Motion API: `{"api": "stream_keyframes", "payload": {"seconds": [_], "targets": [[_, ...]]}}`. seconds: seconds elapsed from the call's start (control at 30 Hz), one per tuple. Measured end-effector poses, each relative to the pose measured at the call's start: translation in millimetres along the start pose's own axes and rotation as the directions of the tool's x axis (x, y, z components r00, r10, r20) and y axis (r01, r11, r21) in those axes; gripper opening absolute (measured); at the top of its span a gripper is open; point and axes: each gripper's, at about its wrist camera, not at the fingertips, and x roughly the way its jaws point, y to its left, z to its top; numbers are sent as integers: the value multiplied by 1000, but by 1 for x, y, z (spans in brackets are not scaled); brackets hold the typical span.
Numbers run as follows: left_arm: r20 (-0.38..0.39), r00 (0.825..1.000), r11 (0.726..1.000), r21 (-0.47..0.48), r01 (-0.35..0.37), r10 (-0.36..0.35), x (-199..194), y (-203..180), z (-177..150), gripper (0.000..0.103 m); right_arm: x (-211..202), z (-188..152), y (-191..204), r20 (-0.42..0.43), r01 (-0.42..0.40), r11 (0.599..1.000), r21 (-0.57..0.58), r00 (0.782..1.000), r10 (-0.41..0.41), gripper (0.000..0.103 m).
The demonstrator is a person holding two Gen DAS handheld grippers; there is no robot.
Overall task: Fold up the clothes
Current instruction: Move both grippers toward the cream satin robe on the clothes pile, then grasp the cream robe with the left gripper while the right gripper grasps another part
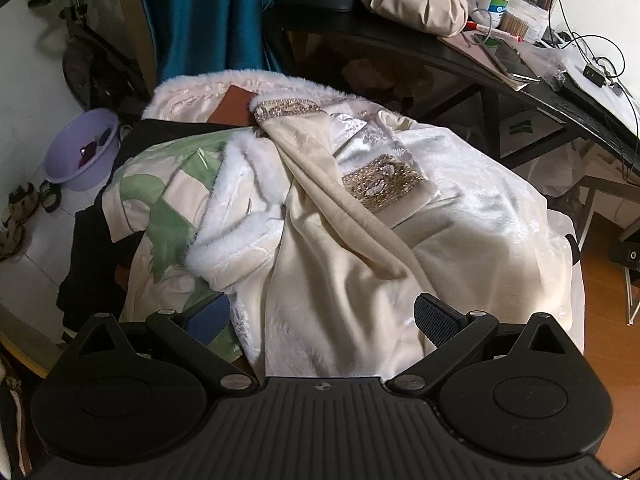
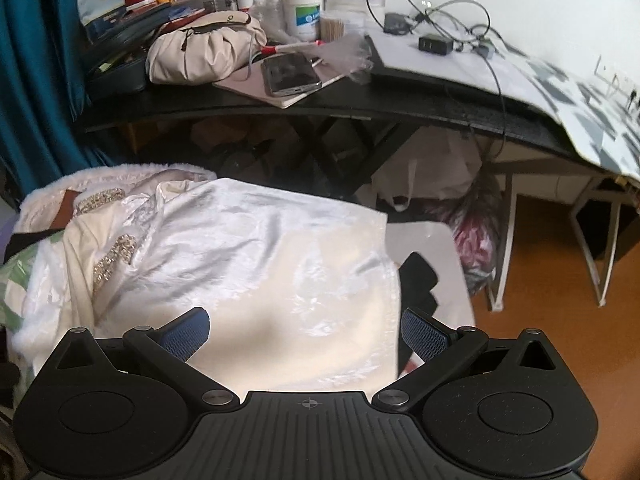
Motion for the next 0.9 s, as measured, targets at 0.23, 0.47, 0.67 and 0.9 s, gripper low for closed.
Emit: {"api": "stream_keyframes", "payload": {"seconds": [0.23,0.47,0.67,0.9], "targets": [[-35,999,1000,-10,23,-23,21,8,5,101,10,4,11,0,10,1000,7,1000,-10,102],[-64,997,999,-26,39,-41,46,-3,18,101,26,10,17,-19,-16,999,-49,1000,15,102],[-161,987,996,-84,-27,14,84,-23,35,101,49,26,19,-47,-82,992,-98,996,77,102],[-251,968,971,-233,-45,-16,117,-25,48,94,92,58,40,-79,-194,940,-282,981,179,102]]}}
